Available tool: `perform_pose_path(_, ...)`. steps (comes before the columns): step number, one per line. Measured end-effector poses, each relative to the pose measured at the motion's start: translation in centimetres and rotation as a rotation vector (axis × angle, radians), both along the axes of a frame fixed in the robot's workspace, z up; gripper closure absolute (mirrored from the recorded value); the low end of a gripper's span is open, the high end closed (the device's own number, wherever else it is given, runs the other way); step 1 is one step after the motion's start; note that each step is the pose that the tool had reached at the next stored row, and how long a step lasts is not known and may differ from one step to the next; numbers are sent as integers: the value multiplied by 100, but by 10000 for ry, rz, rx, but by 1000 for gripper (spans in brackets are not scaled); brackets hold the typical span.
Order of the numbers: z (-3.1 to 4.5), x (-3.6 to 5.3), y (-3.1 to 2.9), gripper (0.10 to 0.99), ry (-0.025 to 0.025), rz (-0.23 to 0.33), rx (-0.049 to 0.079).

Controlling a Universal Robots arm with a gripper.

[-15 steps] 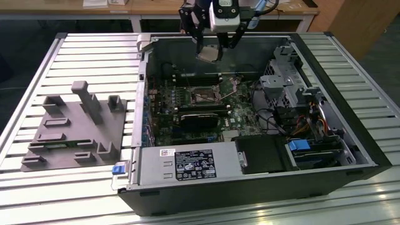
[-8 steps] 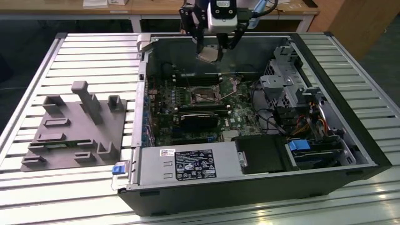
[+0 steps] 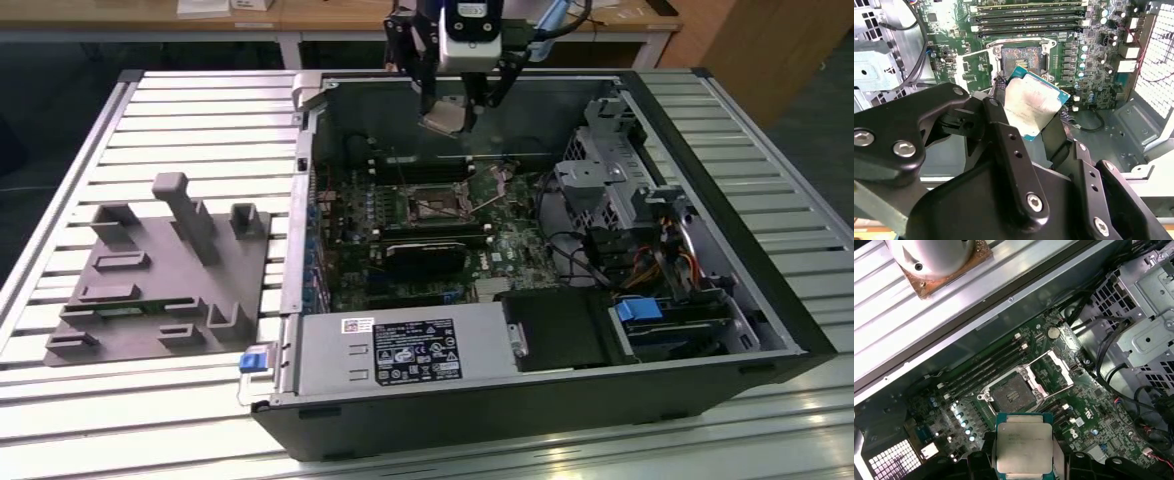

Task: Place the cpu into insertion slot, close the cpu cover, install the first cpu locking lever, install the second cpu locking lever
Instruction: 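Place the cpu into insertion slot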

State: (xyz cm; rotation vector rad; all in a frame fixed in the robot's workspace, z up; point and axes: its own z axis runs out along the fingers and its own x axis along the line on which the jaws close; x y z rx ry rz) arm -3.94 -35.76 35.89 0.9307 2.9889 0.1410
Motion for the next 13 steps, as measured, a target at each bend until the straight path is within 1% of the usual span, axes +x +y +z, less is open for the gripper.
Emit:
perform_pose_path(1, -2, 0, 0, 549, 0, -50, 0)
perform_pose_path(2, -23, 0, 0, 549, -1, -625, 0)
perform_pose_path(13, -44, -1, 2, 549, 0, -2173, 0)
